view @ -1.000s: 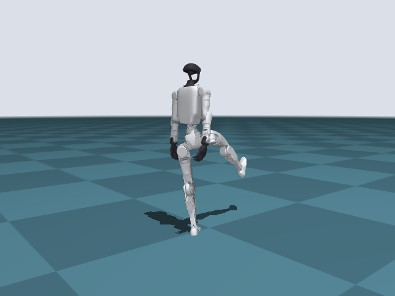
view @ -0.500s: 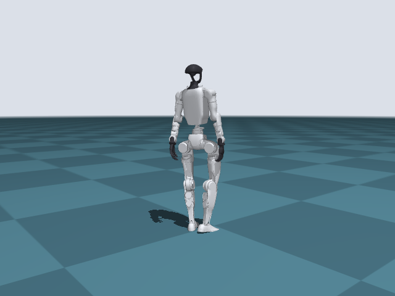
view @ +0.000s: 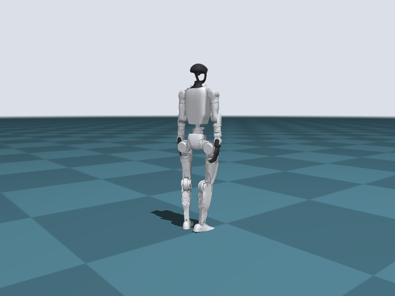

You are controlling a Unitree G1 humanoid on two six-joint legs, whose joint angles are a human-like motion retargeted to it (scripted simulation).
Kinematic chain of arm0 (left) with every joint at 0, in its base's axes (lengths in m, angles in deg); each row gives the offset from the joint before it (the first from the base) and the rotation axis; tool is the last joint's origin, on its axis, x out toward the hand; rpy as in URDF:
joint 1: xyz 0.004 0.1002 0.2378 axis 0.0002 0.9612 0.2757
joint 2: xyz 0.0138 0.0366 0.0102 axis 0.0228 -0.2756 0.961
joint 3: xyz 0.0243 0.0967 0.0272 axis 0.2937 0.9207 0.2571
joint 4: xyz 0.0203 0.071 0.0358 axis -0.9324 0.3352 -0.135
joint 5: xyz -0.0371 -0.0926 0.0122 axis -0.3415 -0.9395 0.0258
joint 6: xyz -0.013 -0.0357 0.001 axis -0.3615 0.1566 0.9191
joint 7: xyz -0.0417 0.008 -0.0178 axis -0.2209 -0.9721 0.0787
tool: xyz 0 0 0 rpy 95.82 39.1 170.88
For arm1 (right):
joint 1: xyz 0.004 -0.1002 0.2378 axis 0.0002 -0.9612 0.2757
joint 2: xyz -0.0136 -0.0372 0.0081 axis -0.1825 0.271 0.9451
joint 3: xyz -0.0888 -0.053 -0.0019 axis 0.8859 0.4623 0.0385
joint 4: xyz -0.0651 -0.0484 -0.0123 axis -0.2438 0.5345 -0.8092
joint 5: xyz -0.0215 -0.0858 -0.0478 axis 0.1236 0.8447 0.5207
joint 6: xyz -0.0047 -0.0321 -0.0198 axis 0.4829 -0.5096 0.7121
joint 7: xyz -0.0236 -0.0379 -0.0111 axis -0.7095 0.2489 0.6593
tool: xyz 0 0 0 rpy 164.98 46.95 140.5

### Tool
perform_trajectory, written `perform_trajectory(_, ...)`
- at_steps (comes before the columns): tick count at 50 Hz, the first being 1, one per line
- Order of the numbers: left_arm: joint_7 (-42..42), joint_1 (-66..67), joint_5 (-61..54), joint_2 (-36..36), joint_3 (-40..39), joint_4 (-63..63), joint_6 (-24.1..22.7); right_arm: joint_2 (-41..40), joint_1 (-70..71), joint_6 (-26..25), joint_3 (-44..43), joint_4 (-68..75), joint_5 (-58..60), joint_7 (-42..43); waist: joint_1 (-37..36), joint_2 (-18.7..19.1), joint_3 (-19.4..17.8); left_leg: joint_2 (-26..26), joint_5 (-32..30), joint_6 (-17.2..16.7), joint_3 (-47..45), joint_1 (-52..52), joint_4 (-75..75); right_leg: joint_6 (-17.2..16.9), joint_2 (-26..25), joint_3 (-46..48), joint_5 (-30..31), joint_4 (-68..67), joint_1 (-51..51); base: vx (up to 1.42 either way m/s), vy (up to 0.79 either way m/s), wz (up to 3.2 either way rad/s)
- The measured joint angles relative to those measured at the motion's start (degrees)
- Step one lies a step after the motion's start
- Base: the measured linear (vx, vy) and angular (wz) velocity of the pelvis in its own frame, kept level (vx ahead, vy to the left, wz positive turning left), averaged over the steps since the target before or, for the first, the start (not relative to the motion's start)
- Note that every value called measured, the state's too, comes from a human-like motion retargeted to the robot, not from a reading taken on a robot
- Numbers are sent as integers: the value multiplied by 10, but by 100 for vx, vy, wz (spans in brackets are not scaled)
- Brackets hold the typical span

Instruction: In place motions

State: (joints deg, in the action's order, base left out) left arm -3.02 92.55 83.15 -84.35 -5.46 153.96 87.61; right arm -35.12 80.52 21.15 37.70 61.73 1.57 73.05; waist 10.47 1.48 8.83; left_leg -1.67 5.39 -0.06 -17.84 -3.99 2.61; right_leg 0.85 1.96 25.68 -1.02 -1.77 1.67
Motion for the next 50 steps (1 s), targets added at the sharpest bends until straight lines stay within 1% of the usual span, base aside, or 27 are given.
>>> perform_trajectory(2,2,-2,-5,-8,-4,-3,-1,3,-6,0,-6,3,-3,7,0,3,-1,2,-5,-2,3,-18,11,0,3,-1,1,0,10,-28,17,3)
perform_trajectory(7,8,1,-14,-24,-4,-4,0,17,-17,-2,-25,8,-14,6,-5,8,-17,3,-27,-8,18,-46,34,1,10,-1,8,3,21,-27,16,8)
perform_trajectory(10,9,5,-26,-31,-9,7,-2,28,-21,-5,-27,11,-13,5,-7,10,-21,-3,-39,-10,56,-65,44,1,16,2,12,5,29,-23,12,16)
perform_trajectory(13,-9,9,-41,-34,-13,19,-6,38,-22,-6,-24,11,-1,9,-9,12,-29,-9,-33,-10,91,-67,51,1,21,8,15,7,30,-14,9,18)
perform_trajectory(17,-32,19,-46,-32,-16,40,-3,45,-20,-8,-15,8,21,10,-9,14,-29,1,-19,-6,60,-60,59,0,28,11,19,7,35,-6,7,11)
perform_trajectory(21,-27,27,-27,-23,-13,65,7,43,-17,-8,-12,-5,31,7,-1,21,-23,14,-24,-5,46,-54,63,-2,30,14,19,7,43,2,1,14)
perform_trajectory(25,-6,37,-1,-15,-8,82,15,35,-15,-4,-11,-16,22,3,3,30,-16,23,-26,-28,45,-41,39,-4,24,14,19,7,46,10,-4,0)
perform_trajectory(28,9,41,13,-13,-8,89,16,26,-12,-2,-11,-22,12,4,0,31,-9,23,-21,-30,29,-38,20,-8,25,8,19,6,49,18,-6,-21)
perform_trajectory(31,8,41,22,-11,-3,86,17,17,-8,-1,-9,-27,5,0,-15,28,-4,23,-21,-22,-18,-32,1,-10,24,-7,22,5,53,20,-10,-33)
perform_trajectory(32,5,40,25,-11,2,83,16,15,-8,-1,-8,-29,4,-2,-8,29,-2,20,-20,-21,-16,-27,-6,-11,24,1,21,6,52,24,-13,95)
perform_trajectory(34,0,37,29,-9,10,75,14,11,-7,0,-7,-33,3,-5,22,32,1,11,-16,-23,24,-19,-15,-14,29,37,20,7,46,25,-14,115)
perform_trajectory(37,-2,34,31,-11,13,61,11,6,-7,2,0,-38,7,-5,28,24,-2,3,-17,-16,37,-13,-17,-17,36,49,23,7,36,28,-16,32)
perform_trajectory(40,3,27,26,-11,8,49,9,3,-5,4,7,-40,15,-9,8,13,0,-4,-12,-7,25,-3,-22,-22,40,36,22,3,33,29,-15,-39)
perform_trajectory(50,-10,8,11,-6,10,62,6,-2,-2,5,8,-45,14,-16,-3,-3,5,-23,6,14,33,12,-32,-33,51,17,35,-6,32,28,-15,-20)
